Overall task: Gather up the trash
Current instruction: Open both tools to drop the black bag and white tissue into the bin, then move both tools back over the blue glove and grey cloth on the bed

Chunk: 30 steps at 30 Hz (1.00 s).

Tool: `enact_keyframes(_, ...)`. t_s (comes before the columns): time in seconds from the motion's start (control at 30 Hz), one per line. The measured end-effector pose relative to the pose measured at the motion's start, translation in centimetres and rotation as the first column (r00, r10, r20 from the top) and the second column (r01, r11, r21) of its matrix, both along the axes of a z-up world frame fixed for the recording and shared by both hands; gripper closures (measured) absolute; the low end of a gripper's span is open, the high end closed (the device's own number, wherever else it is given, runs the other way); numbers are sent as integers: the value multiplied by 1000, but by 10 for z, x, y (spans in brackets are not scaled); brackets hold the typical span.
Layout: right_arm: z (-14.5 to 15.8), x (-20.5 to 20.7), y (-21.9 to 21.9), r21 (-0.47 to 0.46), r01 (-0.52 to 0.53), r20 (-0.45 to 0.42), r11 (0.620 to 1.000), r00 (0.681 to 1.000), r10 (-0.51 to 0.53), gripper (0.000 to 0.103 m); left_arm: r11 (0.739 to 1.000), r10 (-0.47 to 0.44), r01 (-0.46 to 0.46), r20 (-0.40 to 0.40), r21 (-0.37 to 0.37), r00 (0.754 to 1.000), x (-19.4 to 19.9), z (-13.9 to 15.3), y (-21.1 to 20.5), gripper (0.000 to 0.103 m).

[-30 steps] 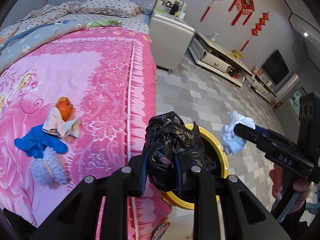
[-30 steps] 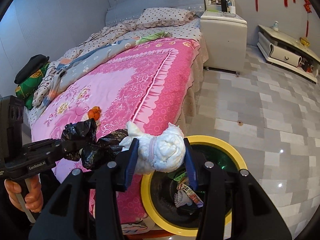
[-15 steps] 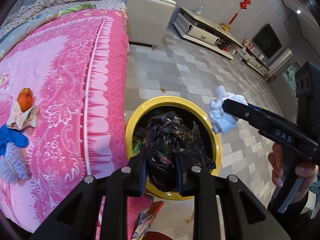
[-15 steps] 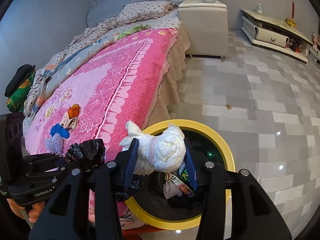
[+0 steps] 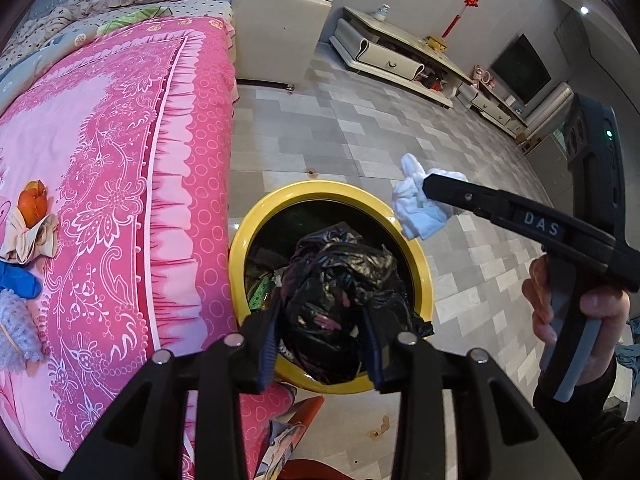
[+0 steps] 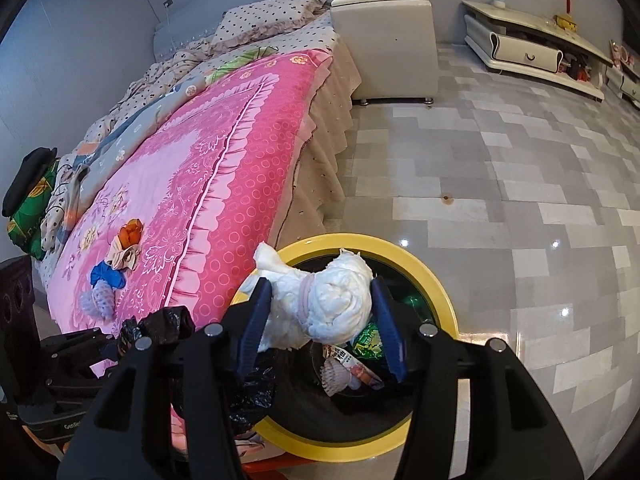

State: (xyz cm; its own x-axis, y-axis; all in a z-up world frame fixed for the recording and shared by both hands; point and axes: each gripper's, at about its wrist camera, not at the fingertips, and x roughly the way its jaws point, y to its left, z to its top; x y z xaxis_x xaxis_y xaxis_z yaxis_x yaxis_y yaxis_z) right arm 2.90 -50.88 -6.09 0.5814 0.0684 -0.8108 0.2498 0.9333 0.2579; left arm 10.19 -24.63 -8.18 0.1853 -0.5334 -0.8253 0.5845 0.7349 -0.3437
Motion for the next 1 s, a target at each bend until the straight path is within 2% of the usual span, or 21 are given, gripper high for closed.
enact_keyframes(0.13,0,-1,-6,-4,24,-6,1000,1000,-24,49,1000,1,-1,0,5,1000,-1,-1,2,52)
enact_keyframes(0.3,0,-1,-10,-16,47,-4,999,999,-47,44,1000,17,-17,-1,-9,1000,1,0,7,32)
enact_keyframes(0.4,0,0,-9,-18,49,-1,999,999,-49,40,999,36,-36,11,-5,999,4,1,12,26)
enact_keyframes(0.53,-1,3,-4,-23,42,7,999,999,-42,35,998,65,-65,19,-9,998,9,3,25,24)
enact_keyframes(0.73,3,16,19,-48,-11,9,999,1000,12,34,993,121,-121,46,-15,992,20,10,55,23)
enact_keyframes(1.0,15,44,77,-43,-163,31,986,986,164,34,965,260,-259,41,-34,965,39,14,118,23)
